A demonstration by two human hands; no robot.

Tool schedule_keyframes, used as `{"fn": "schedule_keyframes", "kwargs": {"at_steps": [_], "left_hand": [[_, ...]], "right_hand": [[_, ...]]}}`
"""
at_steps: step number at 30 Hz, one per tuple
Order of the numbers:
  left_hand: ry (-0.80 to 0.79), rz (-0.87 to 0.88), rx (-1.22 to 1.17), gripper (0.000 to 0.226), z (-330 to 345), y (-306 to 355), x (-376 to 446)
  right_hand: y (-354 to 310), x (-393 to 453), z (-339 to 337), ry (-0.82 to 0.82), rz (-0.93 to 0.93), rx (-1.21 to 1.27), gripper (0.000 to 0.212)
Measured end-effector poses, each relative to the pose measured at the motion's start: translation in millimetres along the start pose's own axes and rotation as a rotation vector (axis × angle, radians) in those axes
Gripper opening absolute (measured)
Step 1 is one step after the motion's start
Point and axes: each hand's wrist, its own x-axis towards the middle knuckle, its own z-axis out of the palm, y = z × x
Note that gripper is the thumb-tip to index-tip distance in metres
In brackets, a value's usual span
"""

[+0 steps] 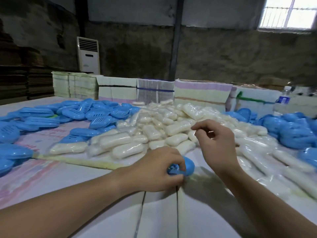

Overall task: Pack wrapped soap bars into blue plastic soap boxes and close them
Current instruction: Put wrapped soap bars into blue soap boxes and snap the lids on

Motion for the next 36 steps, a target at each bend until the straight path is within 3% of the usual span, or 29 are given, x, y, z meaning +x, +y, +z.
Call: {"fn": "schedule_keyframes", "kwargs": {"at_steps": [5, 9, 14, 18, 24, 28, 33, 36], "left_hand": [[-0.102, 0.073, 0.046, 0.027, -12, 1, 3], [-0.355, 0.049, 0.025, 0.036, -20, 6, 21], [-0.209, 0.054, -0.036, 0.048, -1, 0, 6], [-0.093, -0.069, -0.161, 0.05, -4, -15, -1], [-0.044, -0.205, -0.377, 0.058, 1, -30, 1], [-0.051, -0.209, -0.423, 0.066, 5, -36, 2], [-0.029, -0.232, -0.398, 0.075, 6, -38, 5], [-0.008, -0.249, -0.345, 0.073, 7, -37, 5]], "right_hand": [[14, 3, 1, -0.046, 0.022, -0.057, 0.03], [20, 5, -1, -0.091, 0.083, -0.121, 0.029], [22, 10, -11, -0.127, 0.112, -0.278, 0.026], [29, 23, -32, -0.246, 0.199, -0.645, 0.014], [47, 45, -81, -0.365, 0.343, -1.233, 0.041], [62, 43, -92, -0.467, 0.445, -1.277, 0.041], [67, 44, -105, -0.435, 0.554, -1.198, 0.041], [70, 41, -103, -0.42, 0.504, -1.253, 0.039]]}}
